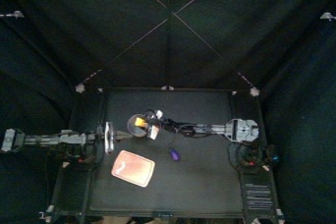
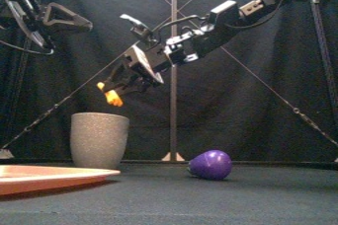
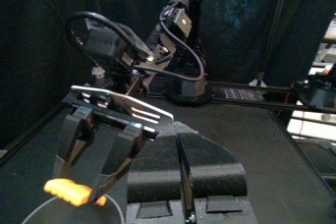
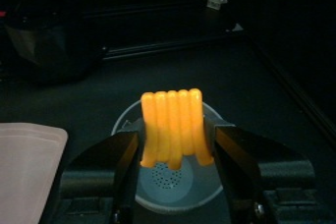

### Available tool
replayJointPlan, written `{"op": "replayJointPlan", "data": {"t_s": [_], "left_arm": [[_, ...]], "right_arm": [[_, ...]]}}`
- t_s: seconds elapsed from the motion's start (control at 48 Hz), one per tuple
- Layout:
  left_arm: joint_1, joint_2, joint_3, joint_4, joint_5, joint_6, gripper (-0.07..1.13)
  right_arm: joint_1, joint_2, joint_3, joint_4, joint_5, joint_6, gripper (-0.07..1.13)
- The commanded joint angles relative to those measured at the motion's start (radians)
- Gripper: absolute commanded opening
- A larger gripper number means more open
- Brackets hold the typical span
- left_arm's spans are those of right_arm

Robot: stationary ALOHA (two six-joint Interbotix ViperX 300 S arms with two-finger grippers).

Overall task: Pick the fries then place it in the grey bowl
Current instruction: Drop fries in the grey bowl and return to neutral

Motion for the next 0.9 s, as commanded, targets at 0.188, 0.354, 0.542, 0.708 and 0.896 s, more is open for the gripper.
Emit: {"op": "replayJointPlan", "data": {"t_s": [0.188,0.354,0.542,0.708,0.896], "left_arm": [[0.002,0.005,-0.005,0.000,-0.008,0.002,-0.01],[0.002,0.005,-0.003,0.000,-0.008,0.000,-0.01],[0.002,0.005,-0.003,-0.002,-0.008,0.000,-0.01],[0.002,0.005,-0.003,0.000,-0.008,0.002,-0.01],[0.002,0.005,-0.005,0.002,-0.008,0.003,-0.01]], "right_arm": [[-0.005,-0.012,-0.057,0.031,0.025,-0.002,0.99],[-0.002,-0.020,-0.046,0.031,0.015,-0.003,0.99],[0.028,-0.081,0.043,0.021,-0.083,-0.005,0.99],[0.094,-0.207,0.239,0.018,-0.253,-0.002,0.99],[0.202,-0.360,0.439,0.028,-0.422,0.002,0.99]]}}
